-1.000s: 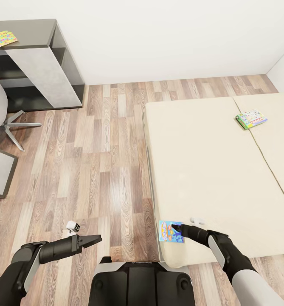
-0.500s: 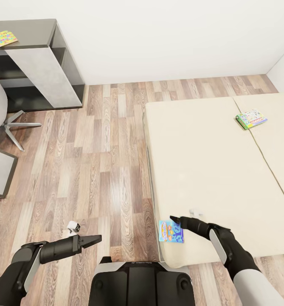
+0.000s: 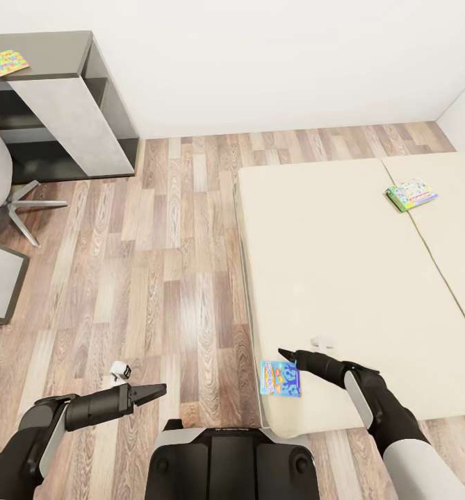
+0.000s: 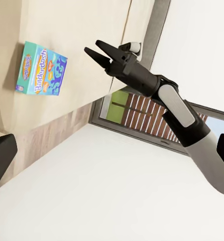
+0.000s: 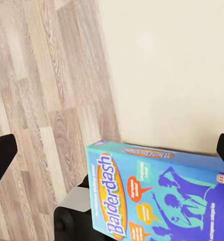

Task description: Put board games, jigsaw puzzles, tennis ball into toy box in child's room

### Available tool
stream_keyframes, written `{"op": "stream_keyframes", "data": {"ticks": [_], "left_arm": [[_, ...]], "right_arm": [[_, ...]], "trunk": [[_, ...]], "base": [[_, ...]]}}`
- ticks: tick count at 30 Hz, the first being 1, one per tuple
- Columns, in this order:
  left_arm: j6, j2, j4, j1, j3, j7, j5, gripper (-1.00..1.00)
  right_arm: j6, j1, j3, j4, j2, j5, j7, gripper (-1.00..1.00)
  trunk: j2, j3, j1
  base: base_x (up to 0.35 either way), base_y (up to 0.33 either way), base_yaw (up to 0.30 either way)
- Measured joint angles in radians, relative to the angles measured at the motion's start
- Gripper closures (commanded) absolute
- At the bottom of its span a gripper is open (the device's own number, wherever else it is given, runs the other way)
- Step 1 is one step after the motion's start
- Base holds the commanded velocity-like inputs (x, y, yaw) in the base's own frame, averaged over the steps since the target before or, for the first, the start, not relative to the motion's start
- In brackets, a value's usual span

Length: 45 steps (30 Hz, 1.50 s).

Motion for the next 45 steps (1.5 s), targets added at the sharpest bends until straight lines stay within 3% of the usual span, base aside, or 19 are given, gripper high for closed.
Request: {"op": "stream_keyframes", "data": {"ticks": [13,25,45], "left_arm": [[0.000,0.000,0.000,0.000,0.000,0.000,0.000,-1.00],[0.000,0.000,0.000,0.000,0.000,0.000,0.000,-1.00],[0.000,0.000,0.000,0.000,0.000,0.000,0.000,-1.00]], "right_arm": [[0.001,-0.001,-0.001,-0.006,0.000,-0.005,0.001,-1.00],[0.021,-0.004,-0.001,-0.082,0.001,-0.009,0.001,-1.00],[0.018,-0.004,-0.001,-0.079,0.004,-0.007,-0.007,-1.00]], "trunk": [[0.000,0.000,0.000],[0.000,0.000,0.000],[0.000,0.000,0.000]], "base": [[0.000,0.000,0.000],[0.000,0.000,0.000],[0.000,0.000,0.000]]}}
